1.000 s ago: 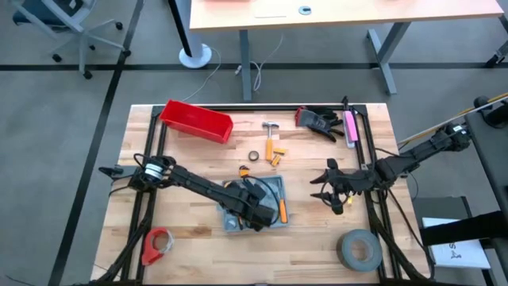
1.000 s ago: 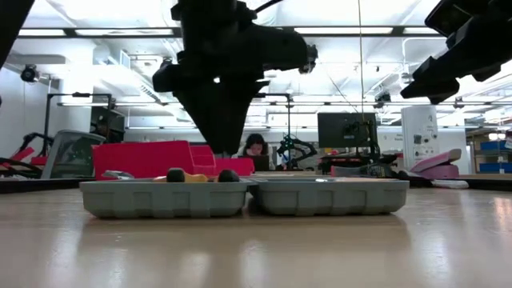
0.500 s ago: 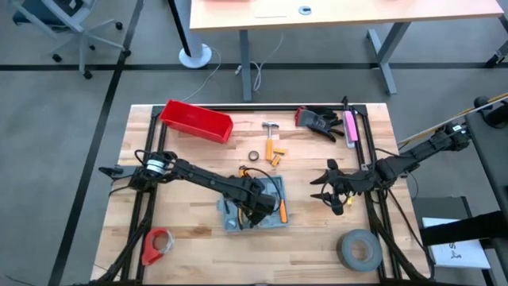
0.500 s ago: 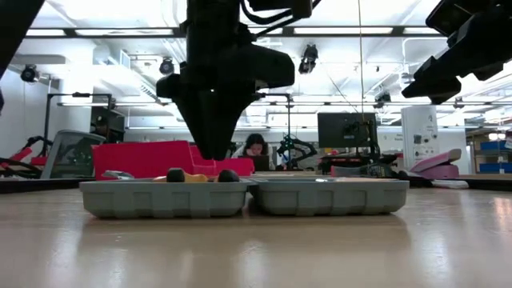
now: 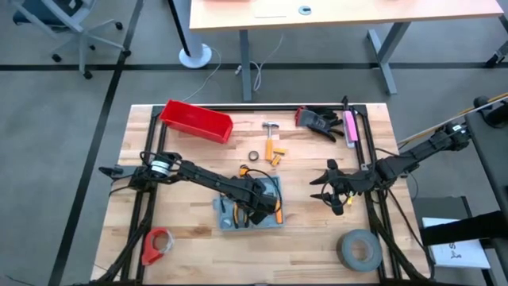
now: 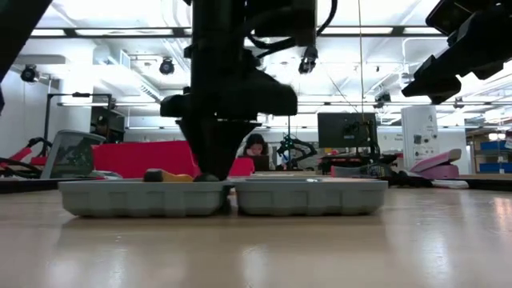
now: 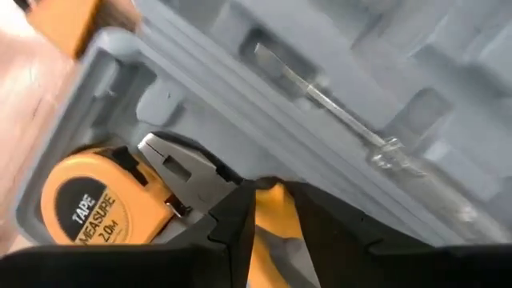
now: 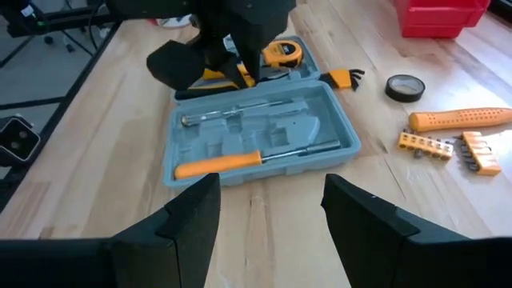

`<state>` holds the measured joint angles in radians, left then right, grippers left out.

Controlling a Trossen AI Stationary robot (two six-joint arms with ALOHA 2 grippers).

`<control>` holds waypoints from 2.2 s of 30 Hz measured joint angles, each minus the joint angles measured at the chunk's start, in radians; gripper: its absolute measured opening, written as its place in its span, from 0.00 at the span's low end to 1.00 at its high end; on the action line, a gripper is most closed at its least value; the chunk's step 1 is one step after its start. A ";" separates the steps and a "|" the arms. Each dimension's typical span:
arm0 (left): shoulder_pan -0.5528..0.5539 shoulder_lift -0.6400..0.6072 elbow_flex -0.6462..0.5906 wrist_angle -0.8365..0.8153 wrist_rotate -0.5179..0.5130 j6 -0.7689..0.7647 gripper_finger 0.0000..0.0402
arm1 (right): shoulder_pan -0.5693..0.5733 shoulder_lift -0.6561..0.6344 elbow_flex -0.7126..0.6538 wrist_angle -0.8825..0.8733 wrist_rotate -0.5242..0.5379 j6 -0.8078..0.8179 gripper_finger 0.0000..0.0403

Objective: Prefit tool cases
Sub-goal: Put the yellow pliers into the prefit tool case

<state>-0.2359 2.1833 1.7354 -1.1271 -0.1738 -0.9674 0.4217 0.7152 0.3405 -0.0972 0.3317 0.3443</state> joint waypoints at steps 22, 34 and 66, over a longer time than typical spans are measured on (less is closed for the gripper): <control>-0.088 -0.030 0.076 -0.130 0.140 -0.068 0.28 | 0.019 0.000 0.000 -0.003 0.000 -0.001 0.49; -0.117 -0.032 0.061 -0.147 0.187 -0.093 0.28 | 0.019 0.000 0.000 -0.002 0.000 0.004 0.49; -0.112 -0.042 0.018 0.028 0.097 -0.081 0.25 | 0.026 0.000 0.000 0.005 0.000 0.006 0.49</control>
<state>-0.3475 2.1409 1.7538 -1.0987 -0.0771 -1.0479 0.4477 0.7155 0.3403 -0.0917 0.3321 0.3500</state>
